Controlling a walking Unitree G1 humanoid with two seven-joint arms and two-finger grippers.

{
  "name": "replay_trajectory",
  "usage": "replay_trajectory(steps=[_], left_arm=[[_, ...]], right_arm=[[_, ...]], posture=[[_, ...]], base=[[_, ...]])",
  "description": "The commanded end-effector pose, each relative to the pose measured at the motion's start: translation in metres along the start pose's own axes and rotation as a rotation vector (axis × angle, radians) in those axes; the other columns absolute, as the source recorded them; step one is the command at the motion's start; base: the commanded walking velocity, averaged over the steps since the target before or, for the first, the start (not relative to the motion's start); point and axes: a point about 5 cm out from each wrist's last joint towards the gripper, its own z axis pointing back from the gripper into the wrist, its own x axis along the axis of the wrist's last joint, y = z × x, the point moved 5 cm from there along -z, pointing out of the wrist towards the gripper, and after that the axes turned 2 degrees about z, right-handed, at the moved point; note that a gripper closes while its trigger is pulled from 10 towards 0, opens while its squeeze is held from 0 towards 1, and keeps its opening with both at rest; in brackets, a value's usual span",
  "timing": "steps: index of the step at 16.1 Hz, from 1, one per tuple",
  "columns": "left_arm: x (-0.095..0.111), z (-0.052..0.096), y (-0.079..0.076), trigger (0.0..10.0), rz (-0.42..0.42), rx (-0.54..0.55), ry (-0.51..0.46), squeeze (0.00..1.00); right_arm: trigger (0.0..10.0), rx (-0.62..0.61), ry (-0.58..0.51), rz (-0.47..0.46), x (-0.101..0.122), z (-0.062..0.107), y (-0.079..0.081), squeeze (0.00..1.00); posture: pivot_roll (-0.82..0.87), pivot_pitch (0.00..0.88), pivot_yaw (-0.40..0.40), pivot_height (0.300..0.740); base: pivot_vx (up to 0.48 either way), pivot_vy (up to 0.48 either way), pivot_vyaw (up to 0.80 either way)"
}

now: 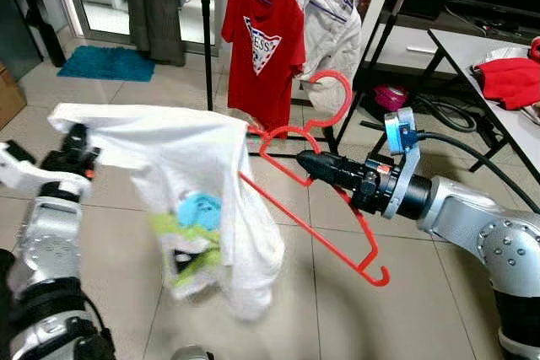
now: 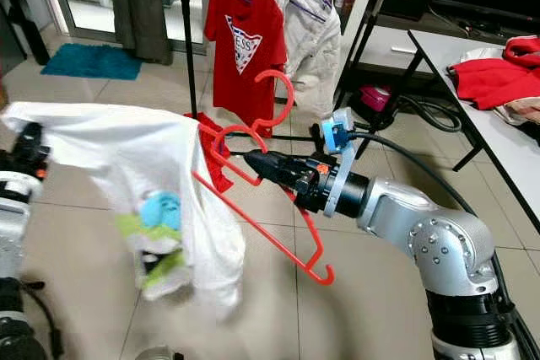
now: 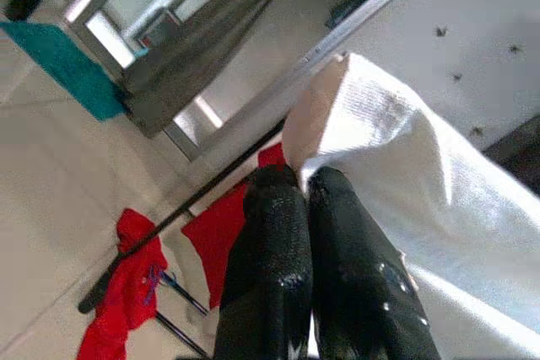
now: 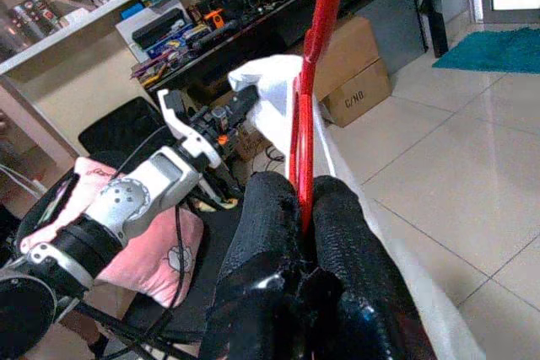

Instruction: Hang hanger

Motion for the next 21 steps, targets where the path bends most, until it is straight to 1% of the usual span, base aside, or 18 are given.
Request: replay_trajectory(steps=[1,4,6,7,8,9,10,11,13,14,15,16,17,18,19,20,21], left_arm=[[-0.001,-0.003,-0.002,0.0,0.003,-0.003,0.002,0.00],[-0.003,-0.004,0.000,0.0,-0.004,0.011,0.003,0.00],[-0.021,-0.004,-0.003,0.2,-0.049,0.001,0.091,0.00],[-0.033,-0.002,-0.008,10.0,-0.080,-0.041,0.159,0.51],[-0.035,-0.001,-0.009,10.0,-0.100,-0.059,0.175,1.00],[-0.035,0.001,-0.006,10.0,-0.128,-0.067,0.189,1.00],[-0.032,0.002,-0.003,10.0,-0.130,-0.063,0.191,1.00],[-0.028,0.007,0.012,10.0,-0.155,-0.045,0.226,1.00],[-0.028,0.012,0.019,10.0,-0.185,-0.055,0.285,1.00],[-0.027,0.020,0.028,10.0,-0.204,-0.078,0.357,1.00],[-0.028,0.025,0.032,10.0,-0.235,-0.097,0.408,1.00],[-0.026,0.032,0.035,10.0,-0.390,-0.164,0.523,1.00],[-0.025,0.033,0.036,10.0,-0.436,-0.181,0.553,1.00],[-0.012,0.024,0.025,10.0,-0.485,-0.245,0.543,1.00],[0.015,0.003,-0.022,10.0,-0.525,-0.458,0.506,1.00],[0.026,-0.004,-0.051,10.0,-0.541,-0.587,0.496,1.00],[0.032,-0.007,-0.081,10.0,-0.553,-0.719,0.510,1.00]], right_arm=[[10.0,-0.015,-0.048,0.018,0.009,0.006,-0.002,0.00],[10.0,-0.014,-0.052,0.019,0.010,0.006,-0.002,0.00],[10.0,-0.013,-0.058,0.022,0.011,0.006,-0.002,0.00],[10.0,-0.012,-0.065,0.024,0.013,0.005,-0.002,0.00],[10.0,-0.011,-0.069,0.025,0.013,0.005,-0.002,0.00],[10.0,-0.009,-0.075,0.028,0.014,0.005,-0.001,0.00],[10.0,-0.009,-0.079,0.029,0.015,0.005,-0.001,0.00],[10.0,-0.011,-0.087,0.032,0.016,0.005,-0.002,0.00],[10.0,-0.011,-0.092,0.033,0.017,0.005,-0.002,0.00],[10.0,-0.013,-0.098,0.036,0.018,0.006,-0.003,0.00],[10.0,-0.016,-0.100,0.037,0.019,0.005,-0.004,0.00],[10.0,-0.016,-0.100,0.039,0.018,0.004,-0.005,0.00],[10.0,-0.016,-0.100,0.040,0.018,0.004,-0.005,0.00],[10.0,-0.009,-0.091,0.052,0.018,0.004,-0.005,0.00],[10.0,0.018,-0.061,0.095,0.016,0.004,-0.003,0.00],[10.0,0.036,-0.048,0.117,0.015,0.005,-0.001,0.00],[10.0,0.051,-0.038,0.135,0.015,0.005,0.000,0.00]], posture=[[-0.08,0.000,-0.078,0.740],[-0.08,0.000,-0.076,0.740],[-0.08,0.000,-0.074,0.740],[-0.08,0.000,-0.072,0.740],[-0.08,0.000,-0.072,0.740],[-0.08,0.000,-0.072,0.740],[-0.08,0.000,-0.072,0.740],[-0.08,0.000,-0.061,0.740],[-0.07,0.000,-0.060,0.740],[-0.06,0.000,-0.063,0.740],[-0.06,0.000,-0.063,0.740],[-0.06,0.000,-0.069,0.740],[-0.06,0.000,-0.069,0.740],[-0.05,0.000,-0.079,0.740],[-0.04,0.000,-0.093,0.740],[-0.03,0.000,-0.096,0.740],[-0.03,0.000,-0.099,0.740]], base=[[0.000,0.000,0.00],[0.000,0.000,0.00],[0.000,0.000,0.00],[0.000,0.000,0.00],[0.000,0.000,0.00],[0.000,0.000,0.00],[0.000,0.000,0.00],[0.000,0.000,0.00],[0.000,0.000,0.00],[0.000,0.000,0.00],[0.000,0.000,0.00],[0.000,0.000,0.00],[0.000,0.000,0.00],[0.000,0.000,0.00],[0.000,0.000,0.00],[0.000,0.000,0.00],[0.000,0.000,0.00]])
